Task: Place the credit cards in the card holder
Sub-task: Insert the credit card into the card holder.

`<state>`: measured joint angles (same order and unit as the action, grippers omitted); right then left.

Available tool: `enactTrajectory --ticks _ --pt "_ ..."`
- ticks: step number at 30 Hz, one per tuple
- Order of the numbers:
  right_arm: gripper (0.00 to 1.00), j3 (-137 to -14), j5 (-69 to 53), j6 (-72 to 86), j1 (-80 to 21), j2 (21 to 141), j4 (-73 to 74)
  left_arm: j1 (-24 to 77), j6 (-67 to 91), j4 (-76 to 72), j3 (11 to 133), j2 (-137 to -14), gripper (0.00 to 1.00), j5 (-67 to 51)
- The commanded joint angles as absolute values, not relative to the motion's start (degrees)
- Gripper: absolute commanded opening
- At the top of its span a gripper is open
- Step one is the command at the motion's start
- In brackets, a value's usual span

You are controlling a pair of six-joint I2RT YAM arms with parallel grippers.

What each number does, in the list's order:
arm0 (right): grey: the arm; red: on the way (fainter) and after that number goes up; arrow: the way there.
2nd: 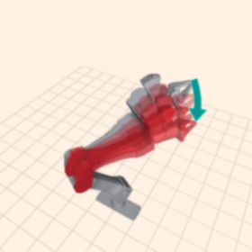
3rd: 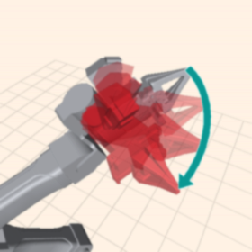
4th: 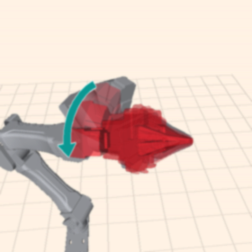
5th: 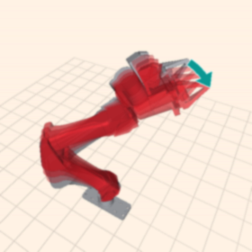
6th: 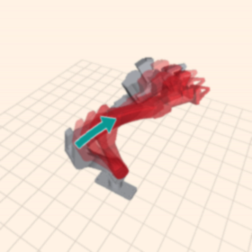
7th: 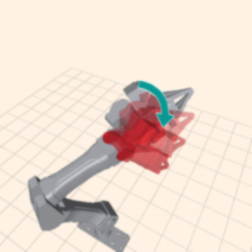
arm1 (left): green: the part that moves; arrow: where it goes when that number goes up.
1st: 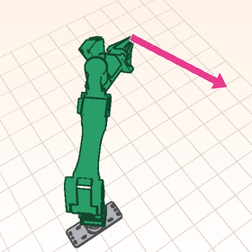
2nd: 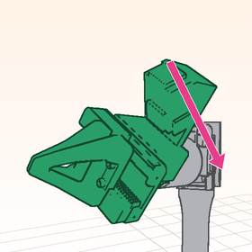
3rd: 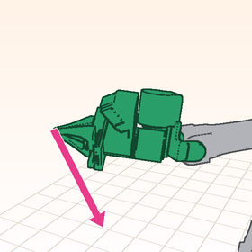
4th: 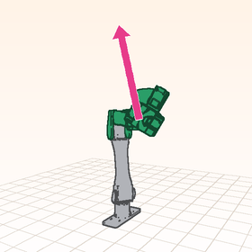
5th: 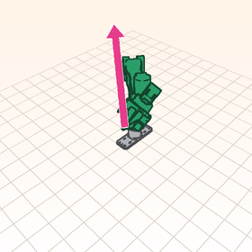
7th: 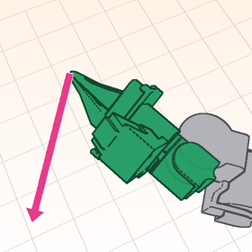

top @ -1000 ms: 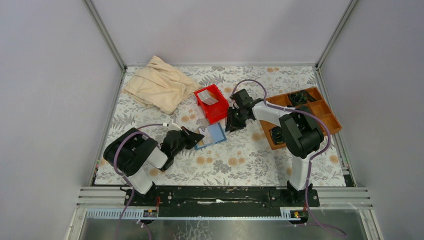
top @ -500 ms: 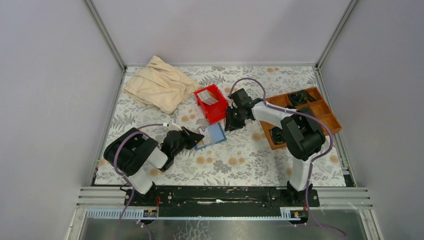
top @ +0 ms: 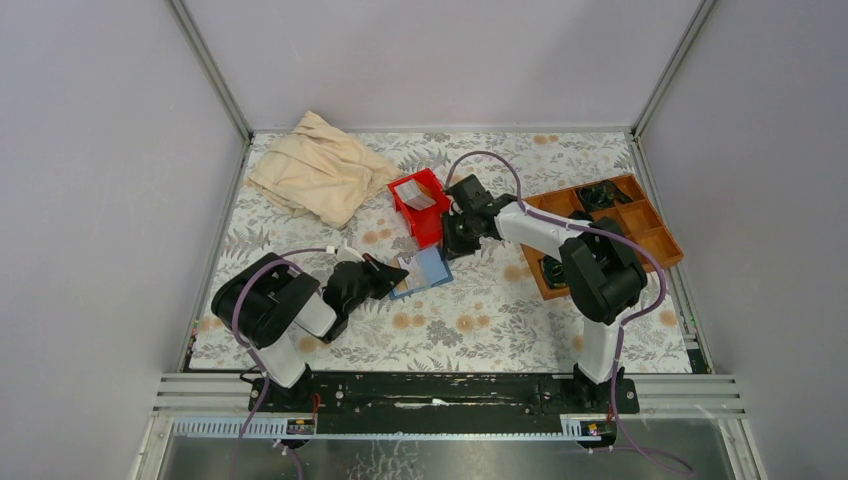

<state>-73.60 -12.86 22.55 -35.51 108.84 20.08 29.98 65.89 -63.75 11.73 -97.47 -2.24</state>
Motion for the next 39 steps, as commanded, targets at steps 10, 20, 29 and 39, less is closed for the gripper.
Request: enactTrajectory --ticks 10,20,29,39 --pt "0.20 -78.5 -12.0 20.9 -37.1 113.3 22.1 30.2 64.7 -64.4 11.5 -98.4 0.00 -0.9" --pt "0.18 -77.4 -11.2 21.7 -37.1 115.6 22.5 30.2 64.2 -62.7 11.3 -95.9 0.00 -0.8" --pt "0.18 -77.0 -11.0 22.0 -37.1 116.0 22.8 30.1 64.7 -61.4 10.9 -95.2 0.00 0.8" --pt "0.18 -76.9 -11.1 21.4 -37.1 116.3 23.5 30.1 65.7 -62.3 11.8 -98.6 0.00 0.9"
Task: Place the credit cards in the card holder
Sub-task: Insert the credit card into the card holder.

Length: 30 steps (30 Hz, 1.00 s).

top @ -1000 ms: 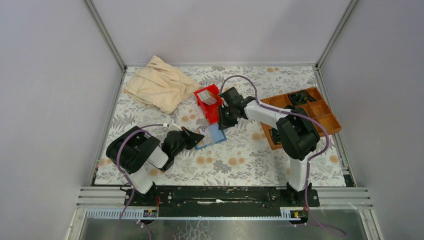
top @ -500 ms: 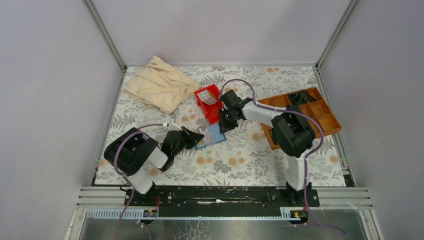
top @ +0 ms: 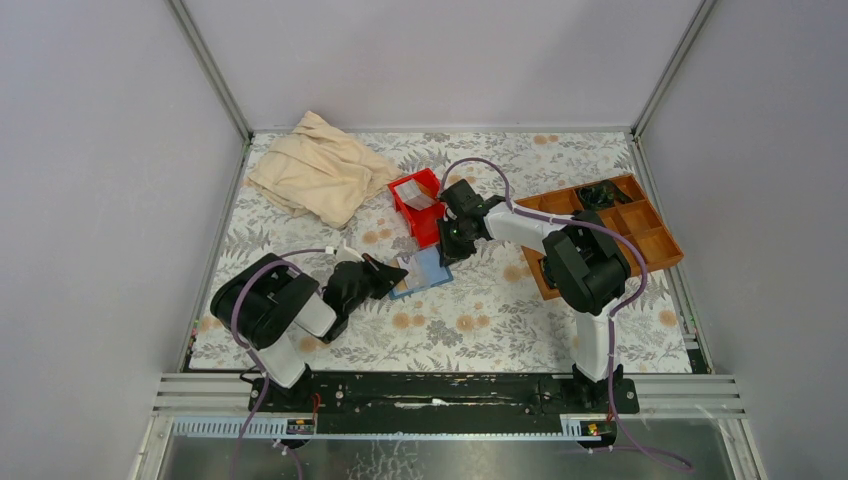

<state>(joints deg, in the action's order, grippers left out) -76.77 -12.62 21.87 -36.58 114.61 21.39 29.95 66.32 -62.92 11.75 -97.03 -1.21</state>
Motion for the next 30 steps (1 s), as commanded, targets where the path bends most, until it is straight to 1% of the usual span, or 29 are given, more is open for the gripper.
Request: enactTrajectory --ticks 1,15,30 --pt "0.18 -76.9 -11.1 21.4 -37.1 116.3 23.5 30.1 65.8 -62.0 11.7 -98.6 0.00 1.4" --pt "0.18 -76.8 -10.9 20.9 -37.1 116.6 24.0 30.4 69.2 -55.0 12.5 -97.1 0.00 6.3" --pt "0.18 -76.0 -11.1 21.4 -37.1 116.5 23.3 33.2 71.8 -56.5 12.8 -100.2 0.00 3.7"
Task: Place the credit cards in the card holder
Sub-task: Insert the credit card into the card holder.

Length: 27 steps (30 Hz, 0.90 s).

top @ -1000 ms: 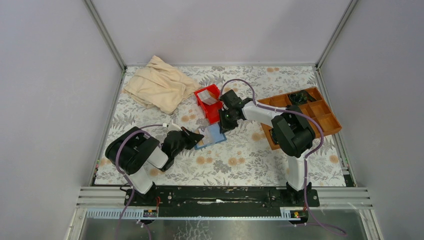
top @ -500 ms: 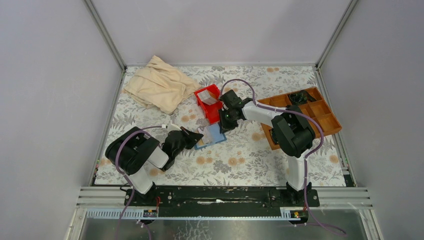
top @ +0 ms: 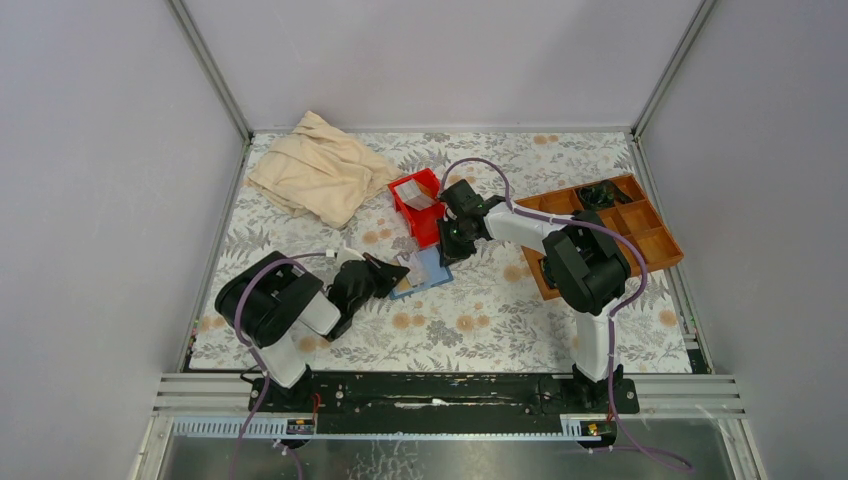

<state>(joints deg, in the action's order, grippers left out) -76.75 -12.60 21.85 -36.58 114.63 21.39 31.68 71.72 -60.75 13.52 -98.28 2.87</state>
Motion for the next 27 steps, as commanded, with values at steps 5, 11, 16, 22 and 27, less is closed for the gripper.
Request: enactTrajectory --ticks 5,11,16,22,27 --pt "0.18 -76.0 -11.1 21.5 -37.1 116.6 23.2 34.1 72.0 -57.4 12.7 -101.2 0.00 2.8" --pt "0.18 -76.0 -11.0 21.5 -37.1 116.6 23.1 34.8 72.4 -57.7 11.5 -101.2 0.00 1.8" --pt "0.18 -76.1 -11.1 21.5 -37.1 116.7 22.9 35.1 72.6 -57.1 9.3 -99.5 0.00 2.3" --pt "0.18 -76.0 -11.4 21.7 -37.1 116.8 22.7 35.4 72.9 -57.8 8.6 -99.7 0.00 2.4" --pt "0.18 -75.7 -11.6 21.6 -37.1 116.6 22.7 36.0 72.7 -58.1 11.4 -101.6 0.00 2.1"
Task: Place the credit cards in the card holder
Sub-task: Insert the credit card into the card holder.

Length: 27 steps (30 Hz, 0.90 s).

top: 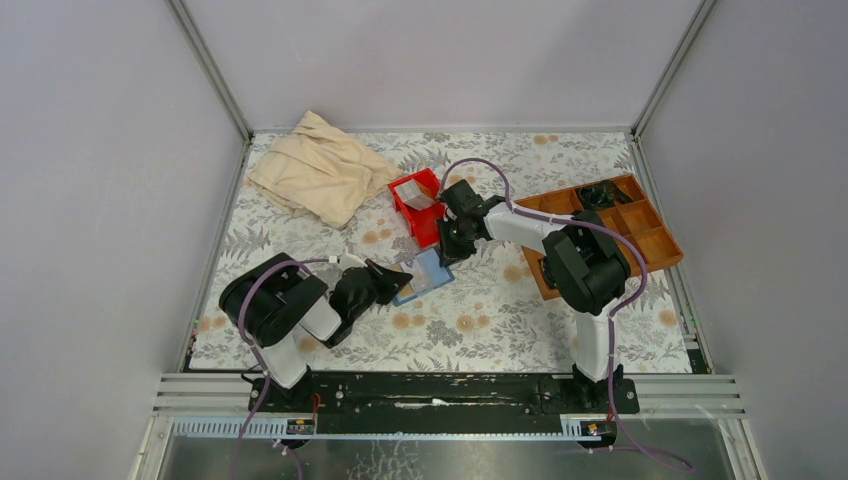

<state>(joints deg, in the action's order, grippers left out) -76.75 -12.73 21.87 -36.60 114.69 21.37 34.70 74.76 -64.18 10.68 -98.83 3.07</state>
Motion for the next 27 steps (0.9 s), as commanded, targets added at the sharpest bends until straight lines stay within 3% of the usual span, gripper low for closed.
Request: enactTrajectory --ticks 1,6,18,23,27 --pt "0.18 -75.7 -11.6 21.6 -37.1 116.5 22.7 36.1 72.5 -57.8 12.0 -102.0 0.00 2.1" --pt "0.18 -75.4 -11.8 21.5 -37.1 116.4 22.8 36.8 72.1 -55.1 14.5 -102.7 0.01 2.9" --pt "0.18 -75.7 -12.1 21.1 -37.1 116.4 23.0 39.5 70.4 -49.4 18.7 -104.3 0.26 -0.5" --pt "0.19 -75.5 -12.4 21.1 -37.1 116.1 22.6 39.6 67.1 -40.8 21.2 -100.3 0.36 -0.1" --pt "0.20 -75.2 -12.6 21.2 -37.1 115.6 22.1 39.5 63.6 -30.3 24.4 -96.4 0.39 0.5"
